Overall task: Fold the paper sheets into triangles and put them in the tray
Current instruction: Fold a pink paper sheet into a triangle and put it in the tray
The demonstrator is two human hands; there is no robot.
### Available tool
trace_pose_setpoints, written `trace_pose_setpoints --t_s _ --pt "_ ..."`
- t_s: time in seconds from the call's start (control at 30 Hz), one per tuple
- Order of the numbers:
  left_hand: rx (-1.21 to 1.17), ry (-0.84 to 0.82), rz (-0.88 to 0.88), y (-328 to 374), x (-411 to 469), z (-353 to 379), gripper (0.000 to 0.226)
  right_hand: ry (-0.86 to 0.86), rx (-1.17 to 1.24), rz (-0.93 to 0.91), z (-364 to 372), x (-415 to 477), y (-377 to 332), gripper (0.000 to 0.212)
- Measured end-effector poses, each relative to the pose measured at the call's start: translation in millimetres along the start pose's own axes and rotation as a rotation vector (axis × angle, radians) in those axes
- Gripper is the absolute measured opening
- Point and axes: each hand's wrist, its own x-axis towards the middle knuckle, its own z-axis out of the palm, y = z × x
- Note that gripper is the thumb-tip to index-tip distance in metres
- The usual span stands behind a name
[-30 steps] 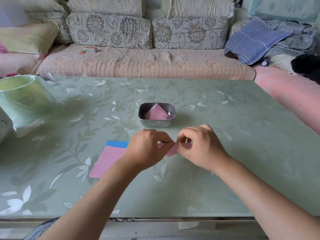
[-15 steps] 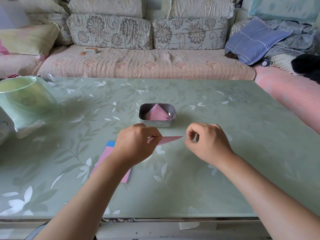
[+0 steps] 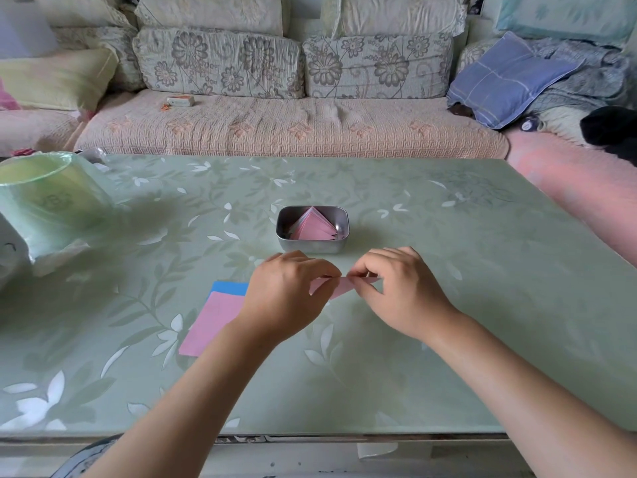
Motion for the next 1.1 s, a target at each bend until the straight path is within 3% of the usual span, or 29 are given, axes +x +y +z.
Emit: trace_pose_setpoints --t_s 0.17,0.4,0.7,0.93,1.1 --pt "-0.058 0.006 -0.014 5 -1 4 0.017 -0.005 -0.010 -0.034 0 0 -5 0.014" --pt "-0.090 -0.085 -0.069 -8 3 -7 0.002 0.008 -0.014 -0.025 -5 1 -1 0.014" --pt "-0.081 -0.140 -0.137 -37 7 -21 0.010 0.049 -0.013 0.023 -12 3 9 0.016" --pt "-0.099 -0.042 -0.288 -53 8 -30 0.008 0.068 -0.037 0.044 -13 2 14 0.015" --pt "-0.135 0.008 -0.062 -23 5 -19 0.012 0.034 -0.040 -0.009 -9 2 8 0.015"
